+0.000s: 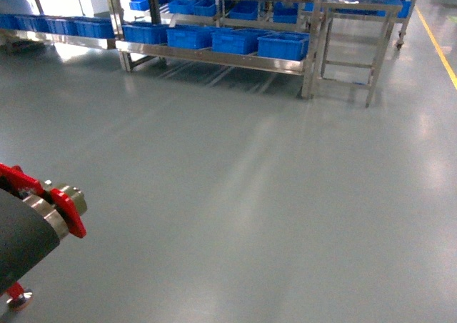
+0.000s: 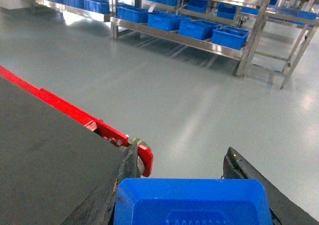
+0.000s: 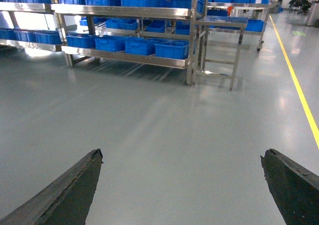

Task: Pick blue part to blue bin on bottom shelf

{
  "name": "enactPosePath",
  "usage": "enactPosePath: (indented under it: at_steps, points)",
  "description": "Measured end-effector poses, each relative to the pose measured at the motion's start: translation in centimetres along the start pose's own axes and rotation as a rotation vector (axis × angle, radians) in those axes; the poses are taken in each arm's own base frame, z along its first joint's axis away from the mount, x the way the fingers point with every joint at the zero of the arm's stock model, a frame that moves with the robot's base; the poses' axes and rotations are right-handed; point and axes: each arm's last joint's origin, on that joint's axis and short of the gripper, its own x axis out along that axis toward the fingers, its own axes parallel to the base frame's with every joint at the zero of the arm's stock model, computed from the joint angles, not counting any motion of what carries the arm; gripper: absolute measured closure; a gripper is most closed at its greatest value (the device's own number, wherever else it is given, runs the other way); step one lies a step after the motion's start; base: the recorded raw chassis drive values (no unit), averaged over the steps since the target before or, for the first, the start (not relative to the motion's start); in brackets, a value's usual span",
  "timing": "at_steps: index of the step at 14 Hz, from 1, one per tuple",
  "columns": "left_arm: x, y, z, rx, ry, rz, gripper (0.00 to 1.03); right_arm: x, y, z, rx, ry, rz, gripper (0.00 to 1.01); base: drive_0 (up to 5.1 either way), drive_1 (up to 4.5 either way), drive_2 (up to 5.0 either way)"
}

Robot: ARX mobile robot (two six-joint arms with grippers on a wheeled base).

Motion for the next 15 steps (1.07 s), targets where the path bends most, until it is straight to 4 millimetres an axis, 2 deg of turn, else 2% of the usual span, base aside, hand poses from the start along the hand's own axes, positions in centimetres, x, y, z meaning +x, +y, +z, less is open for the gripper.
enactPosePath:
  at_steps: [15]
  points:
    - [0.0,0.0,0.0,0.0,0.0,0.0,0.6,0.0,0.0,0.0,0.0,0.0,0.0,0.03,-1.5,-1.49,-1.5]
